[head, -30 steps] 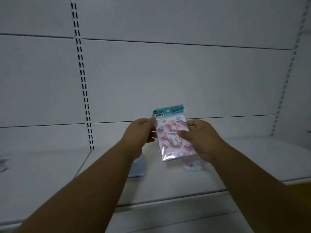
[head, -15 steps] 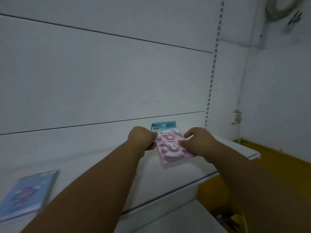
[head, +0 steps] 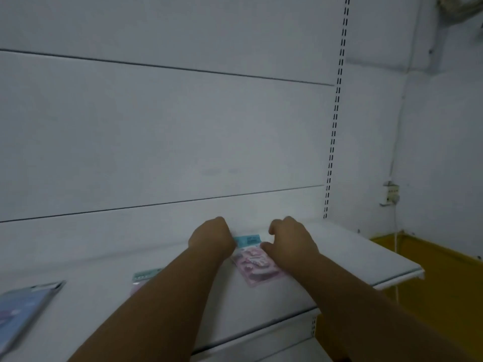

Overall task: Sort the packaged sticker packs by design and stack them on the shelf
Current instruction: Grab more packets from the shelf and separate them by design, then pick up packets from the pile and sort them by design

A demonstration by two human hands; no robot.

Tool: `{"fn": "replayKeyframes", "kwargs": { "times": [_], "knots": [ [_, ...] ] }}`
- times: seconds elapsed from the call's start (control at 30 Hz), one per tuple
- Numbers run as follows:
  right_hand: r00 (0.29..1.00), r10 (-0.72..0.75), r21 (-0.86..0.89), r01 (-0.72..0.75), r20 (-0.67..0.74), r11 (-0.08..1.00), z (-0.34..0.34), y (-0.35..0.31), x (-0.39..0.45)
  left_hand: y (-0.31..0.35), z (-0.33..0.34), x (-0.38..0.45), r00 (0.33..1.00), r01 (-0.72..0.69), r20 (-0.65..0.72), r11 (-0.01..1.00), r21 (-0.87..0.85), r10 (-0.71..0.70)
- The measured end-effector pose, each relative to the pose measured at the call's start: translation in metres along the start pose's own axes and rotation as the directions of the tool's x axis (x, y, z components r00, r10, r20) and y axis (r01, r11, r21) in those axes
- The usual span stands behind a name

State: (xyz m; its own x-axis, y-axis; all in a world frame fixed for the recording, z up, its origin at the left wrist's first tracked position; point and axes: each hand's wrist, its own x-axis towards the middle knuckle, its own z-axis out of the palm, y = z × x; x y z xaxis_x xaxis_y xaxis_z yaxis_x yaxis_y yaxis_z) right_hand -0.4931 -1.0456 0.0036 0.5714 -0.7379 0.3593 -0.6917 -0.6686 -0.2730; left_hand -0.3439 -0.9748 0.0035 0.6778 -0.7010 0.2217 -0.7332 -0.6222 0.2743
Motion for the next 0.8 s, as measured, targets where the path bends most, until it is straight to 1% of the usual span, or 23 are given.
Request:
{"fn": "replayKeyframes", "kwargs": {
  "times": [0.07,0.13,0.17,0.27,0.37,0.47,0.6,0.7,0.8],
  "knots": [
    [0.987,-0.117,0.017,0.12,-0.113,0.993,-0.014,-0.027,0.0,-0.006,-0.007,-0.008,0.998,-0.056,-0.032,0.998,0.021,0.057],
    [0.95,-0.239,0.027,0.25,-0.202,0.968,-0.031,-0.065,-0.001,-0.022,-0.021,-0.022,0.993,-0.094,-0.069,0.995,0.038,0.096],
    [0.926,-0.302,0.033,0.317,-0.227,0.948,-0.038,-0.087,-0.003,-0.036,-0.03,-0.031,0.991,-0.085,-0.099,0.995,0.051,0.09],
    [0.853,-0.449,0.052,0.478,-0.266,0.877,-0.053,-0.164,-0.02,-0.101,-0.068,-0.063,0.982,0.014,-0.187,0.996,0.084,0.002],
    [0.782,-0.57,0.081,0.604,-0.251,0.793,-0.059,-0.254,-0.055,-0.191,-0.115,-0.115,0.965,0.108,-0.249,0.992,0.069,-0.088],
    [0.739,-0.634,0.121,0.668,-0.228,0.734,-0.054,-0.334,-0.093,-0.272,-0.155,-0.174,0.934,0.186,-0.322,0.98,0.076,-0.153],
    [0.693,-0.711,0.173,0.719,-0.118,0.673,-0.043,-0.453,-0.165,-0.389,-0.203,-0.271,0.898,0.299,-0.371,0.947,0.118,-0.237],
    [0.666,-0.743,0.195,0.739,-0.069,0.645,-0.034,-0.523,-0.209,-0.459,-0.225,-0.326,0.88,0.371,-0.366,0.92,0.129,-0.303],
    [0.661,-0.749,0.225,0.737,-0.04,0.638,-0.023,-0.572,-0.237,-0.511,-0.242,-0.356,0.867,0.423,-0.348,0.897,0.13,-0.358]
  ]
}}
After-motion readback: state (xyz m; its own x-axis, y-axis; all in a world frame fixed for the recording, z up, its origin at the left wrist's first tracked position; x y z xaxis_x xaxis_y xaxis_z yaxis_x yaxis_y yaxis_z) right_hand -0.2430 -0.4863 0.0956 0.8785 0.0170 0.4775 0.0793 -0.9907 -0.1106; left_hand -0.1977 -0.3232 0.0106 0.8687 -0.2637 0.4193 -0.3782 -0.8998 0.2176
